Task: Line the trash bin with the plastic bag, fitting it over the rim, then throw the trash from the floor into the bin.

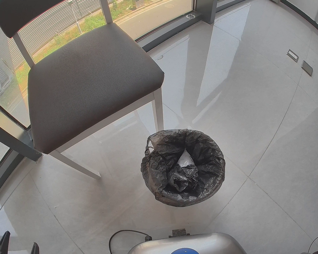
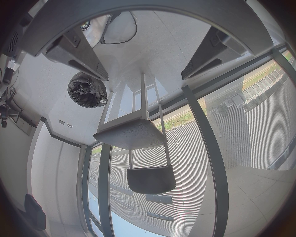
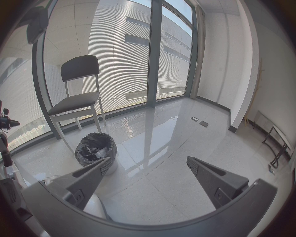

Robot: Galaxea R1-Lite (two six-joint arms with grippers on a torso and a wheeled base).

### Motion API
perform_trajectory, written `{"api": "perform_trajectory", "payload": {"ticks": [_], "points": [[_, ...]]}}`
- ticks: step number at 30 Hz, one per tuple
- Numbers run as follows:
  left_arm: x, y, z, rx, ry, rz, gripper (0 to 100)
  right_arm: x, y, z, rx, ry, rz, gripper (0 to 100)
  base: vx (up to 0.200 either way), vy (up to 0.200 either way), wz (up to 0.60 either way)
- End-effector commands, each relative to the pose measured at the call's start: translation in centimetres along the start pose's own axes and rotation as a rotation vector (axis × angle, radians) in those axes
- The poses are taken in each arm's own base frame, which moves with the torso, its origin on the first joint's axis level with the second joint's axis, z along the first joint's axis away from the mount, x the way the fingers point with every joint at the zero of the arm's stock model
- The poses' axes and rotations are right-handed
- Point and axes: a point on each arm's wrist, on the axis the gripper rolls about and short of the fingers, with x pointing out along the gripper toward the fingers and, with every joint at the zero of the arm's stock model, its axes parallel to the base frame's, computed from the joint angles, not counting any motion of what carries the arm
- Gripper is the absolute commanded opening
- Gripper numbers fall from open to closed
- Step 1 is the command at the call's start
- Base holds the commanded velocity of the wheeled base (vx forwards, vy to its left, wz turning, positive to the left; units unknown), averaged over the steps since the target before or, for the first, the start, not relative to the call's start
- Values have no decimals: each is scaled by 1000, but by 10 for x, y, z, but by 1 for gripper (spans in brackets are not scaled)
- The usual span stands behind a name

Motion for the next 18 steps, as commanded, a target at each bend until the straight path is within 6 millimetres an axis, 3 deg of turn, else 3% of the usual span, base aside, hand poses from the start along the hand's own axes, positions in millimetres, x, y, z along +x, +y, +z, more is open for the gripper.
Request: {"api": "perform_trajectory", "payload": {"ticks": [1, 10, 18], "points": [[1, 0, -2, -4, 14, 4, 100, -3, 0, -6, -25, -27, -24, 100, 0, 0, 0], [1, 3, -3, -65, 15, 147, 100, -3, 0, -6, 16, -32, -32, 100, 0, 0, 0], [1, 2, -3, -86, 27, 89, 100, -4, 2, -6, -2, -2, 25, 100, 0, 0, 0]]}}
